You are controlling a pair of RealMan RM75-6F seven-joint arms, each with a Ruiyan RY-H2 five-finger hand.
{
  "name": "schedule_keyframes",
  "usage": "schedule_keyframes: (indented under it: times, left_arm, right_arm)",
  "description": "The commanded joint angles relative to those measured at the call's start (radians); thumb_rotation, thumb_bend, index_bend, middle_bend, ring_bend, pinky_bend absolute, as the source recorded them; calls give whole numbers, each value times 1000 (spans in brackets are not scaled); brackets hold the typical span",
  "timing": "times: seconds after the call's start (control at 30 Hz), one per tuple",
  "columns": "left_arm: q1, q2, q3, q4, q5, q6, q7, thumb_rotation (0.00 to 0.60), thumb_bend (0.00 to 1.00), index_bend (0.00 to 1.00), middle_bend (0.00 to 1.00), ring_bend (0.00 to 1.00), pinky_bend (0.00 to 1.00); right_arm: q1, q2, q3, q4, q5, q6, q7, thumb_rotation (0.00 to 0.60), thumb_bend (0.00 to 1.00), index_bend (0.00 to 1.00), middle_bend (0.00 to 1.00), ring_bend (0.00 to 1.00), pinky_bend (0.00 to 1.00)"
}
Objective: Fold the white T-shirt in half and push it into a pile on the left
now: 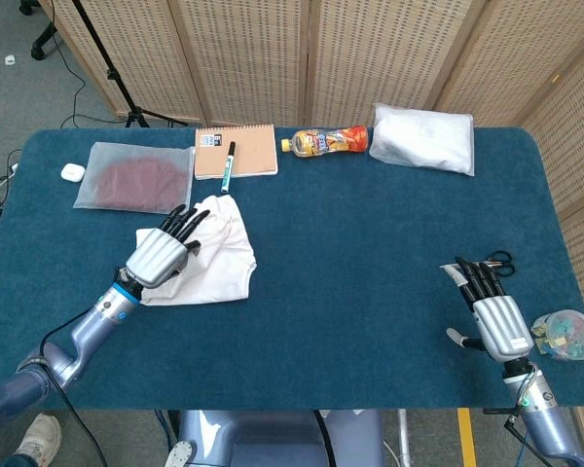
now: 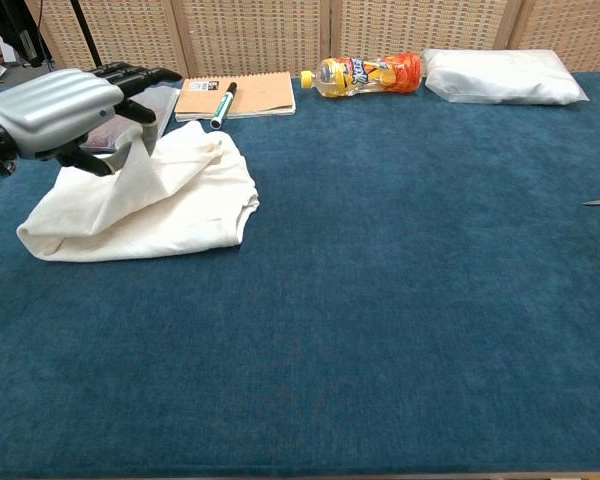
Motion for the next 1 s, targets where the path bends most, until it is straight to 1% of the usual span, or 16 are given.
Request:
schedule_keyframes:
  times: [0.03, 0.27, 0.33, 0.37, 0.43, 0.47, 0.5, 0.53, 0.57, 0.63, 0.77, 0.9, 1.0]
  left_arm:
    - [-30, -35, 31, 29, 51, 10, 77, 600, 570, 716, 0, 0, 0]
    - [-45, -74, 82, 67, 108, 18, 131, 600, 544, 719, 0, 0, 0]
    - [-48, -84, 95, 83, 119, 15, 141, 600, 518, 717, 0, 0, 0]
    - [-48, -88, 99, 86, 119, 12, 136, 600, 491, 685, 0, 0, 0]
    - [-48, -96, 102, 93, 120, 22, 107, 600, 395, 486, 0, 0, 0]
    - [-43, -106, 94, 101, 112, 38, 90, 600, 304, 283, 0, 0, 0]
    - [-38, -115, 85, 106, 103, 51, 73, 600, 220, 142, 0, 0, 0]
    - [-35, -124, 76, 111, 96, 67, 52, 600, 143, 46, 0, 0, 0]
    - [-30, -138, 61, 120, 85, 94, 23, 600, 76, 0, 0, 0, 0]
    - [-25, -161, 41, 141, 72, 135, -16, 600, 17, 0, 0, 0, 0]
    - [-22, -198, -8, 171, 42, 217, -94, 600, 0, 0, 0, 0, 0]
    - [-24, -196, -52, 158, -3, 223, -136, 600, 0, 0, 0, 0, 0]
    - [-18, -172, -85, 116, -54, 190, -134, 600, 0, 0, 0, 0, 0]
  right_arm:
    - [0, 1, 0, -2, 0, 0, 0, 600, 0, 0, 0, 0, 0]
    - [-1, 4, -1, -3, 1, -1, 0, 600, 0, 0, 0, 0, 0]
    - [-1, 4, -1, -3, 1, -3, 1, 600, 0, 0, 0, 0, 0]
    - [-1, 4, -1, -4, 1, -3, 1, 600, 0, 0, 0, 0, 0]
    - [-1, 5, -2, -4, 1, -4, 0, 600, 0, 0, 0, 0, 0]
    - [-1, 6, -2, -4, 1, -4, 1, 600, 0, 0, 0, 0, 0]
    - [-1, 6, -2, -5, 2, -5, 1, 600, 0, 0, 0, 0, 0]
    - [-1, 6, -2, -5, 2, -5, 1, 600, 0, 0, 0, 0, 0]
    - [0, 6, -2, -5, 2, -7, 0, 600, 0, 0, 0, 0, 0]
    - [0, 5, -3, -4, 2, -9, 0, 600, 0, 0, 0, 0, 0]
    - [1, 4, -5, -4, 3, -14, -3, 600, 0, 0, 0, 0, 0]
    - [1, 4, -5, -6, 3, -15, -5, 600, 0, 0, 0, 0, 0]
    - [1, 5, -5, -7, 2, -14, -7, 600, 0, 0, 0, 0, 0]
